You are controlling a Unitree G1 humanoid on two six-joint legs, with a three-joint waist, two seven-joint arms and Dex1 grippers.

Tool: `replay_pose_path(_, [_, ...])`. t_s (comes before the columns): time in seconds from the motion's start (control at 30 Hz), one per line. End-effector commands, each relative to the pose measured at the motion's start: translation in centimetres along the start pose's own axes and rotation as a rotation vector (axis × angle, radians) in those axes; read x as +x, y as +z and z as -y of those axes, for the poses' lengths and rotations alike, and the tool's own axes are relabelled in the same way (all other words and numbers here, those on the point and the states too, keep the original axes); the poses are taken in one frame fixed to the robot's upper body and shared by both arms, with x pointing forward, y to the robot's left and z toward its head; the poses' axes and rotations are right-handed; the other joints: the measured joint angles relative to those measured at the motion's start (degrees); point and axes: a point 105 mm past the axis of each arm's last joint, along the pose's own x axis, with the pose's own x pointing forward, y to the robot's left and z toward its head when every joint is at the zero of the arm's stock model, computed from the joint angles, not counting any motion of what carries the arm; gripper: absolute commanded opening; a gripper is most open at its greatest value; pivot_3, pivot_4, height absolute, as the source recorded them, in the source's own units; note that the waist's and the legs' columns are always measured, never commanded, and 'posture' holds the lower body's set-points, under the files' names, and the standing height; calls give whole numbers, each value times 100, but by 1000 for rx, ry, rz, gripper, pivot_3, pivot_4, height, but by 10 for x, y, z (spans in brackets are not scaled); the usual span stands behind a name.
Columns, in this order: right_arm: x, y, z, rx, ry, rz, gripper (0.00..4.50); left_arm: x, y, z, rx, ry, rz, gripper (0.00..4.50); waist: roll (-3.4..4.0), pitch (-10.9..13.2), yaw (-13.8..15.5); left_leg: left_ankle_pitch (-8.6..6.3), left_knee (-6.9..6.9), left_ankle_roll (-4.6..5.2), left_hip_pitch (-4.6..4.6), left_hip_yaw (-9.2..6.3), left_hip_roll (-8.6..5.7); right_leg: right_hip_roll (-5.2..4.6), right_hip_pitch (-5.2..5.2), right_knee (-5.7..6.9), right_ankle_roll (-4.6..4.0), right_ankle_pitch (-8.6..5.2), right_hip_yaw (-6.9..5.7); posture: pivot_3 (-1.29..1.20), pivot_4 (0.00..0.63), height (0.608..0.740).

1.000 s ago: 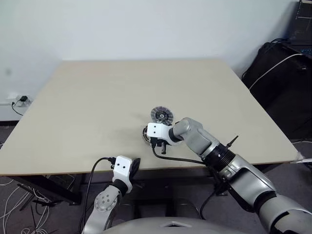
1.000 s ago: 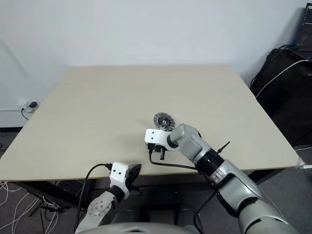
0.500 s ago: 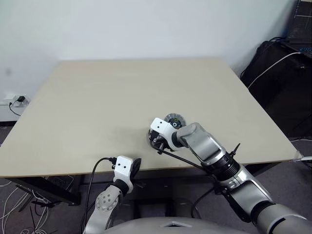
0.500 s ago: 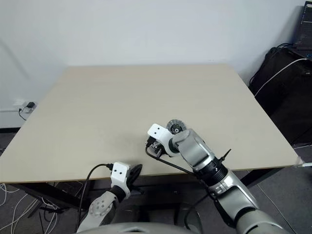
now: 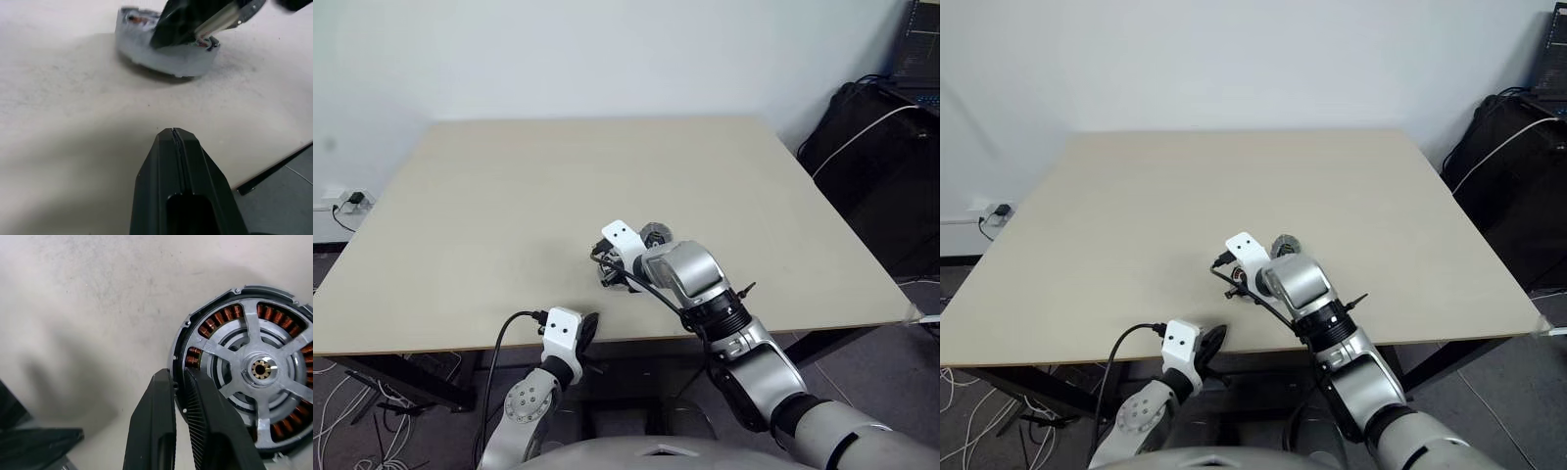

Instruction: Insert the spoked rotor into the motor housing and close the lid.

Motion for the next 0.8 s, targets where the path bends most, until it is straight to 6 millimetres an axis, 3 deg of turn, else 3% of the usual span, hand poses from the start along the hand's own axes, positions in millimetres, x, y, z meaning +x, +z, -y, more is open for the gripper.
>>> replay_pose_path(0.03, [-3, 16, 5, -4, -28, 57, 415, -1, 11, -1, 8, -2, 43, 0, 0, 0, -3, 0, 0, 0, 1, 1, 0, 0, 1, 0, 0, 0, 1, 0, 0, 740])
replay_pose_path(0.2, [-4, 28, -6, -2, -2, 107, 1978, -1, 6, -3, 9, -4, 34, 0, 1, 0, -27, 1, 0, 0, 2, 1, 0, 0, 1, 0, 2, 1, 2, 0, 0, 740])
replay_pose_path(0.37, [-19, 49, -16, -34, 42, 216, 1978, 0, 1, -3, 11, -7, 27, 0, 1, 1, -58, 1, -3, -1, 1, 1, 1, 1, -1, 0, 1, 1, 2, 0, 0, 740])
replay_pose_path(0.5, [-45, 79, -12, -141, -3, 427, 1978, 1, 1, -2, 12, -14, 27, 0, 1, 1, -55, 1, -3, 0, 1, 1, 0, 1, -1, -1, 1, 1, 2, 0, 0, 740])
replay_pose_path(0.63, [-74, 99, 9, -266, -181, 616, 1059, 1, 2, -1, 11, -18, 29, 0, 1, 1, -52, 1, -3, 0, 1, 1, -1, 0, 1, -5, 3, 1, 2, 0, 0, 740])
replay_pose_path(0.73, [-92, 100, 48, -303, -413, 662, 75, 1, 4, -1, 12, -23, 30, 0, 1, 1, -53, 1, -3, -1, 1, 2, -1, 1, 0, -4, 2, 0, 3, 0, 0, 740])
replay_pose_path(0.8, [-101, 96, 71, -332, -553, 654, 29, 1, 5, 0, 16, -26, 30, 0, 1, 1, -42, 2, -3, -1, 1, 3, -1, 1, 0, -3, 2, 0, 3, 0, 0, 740])
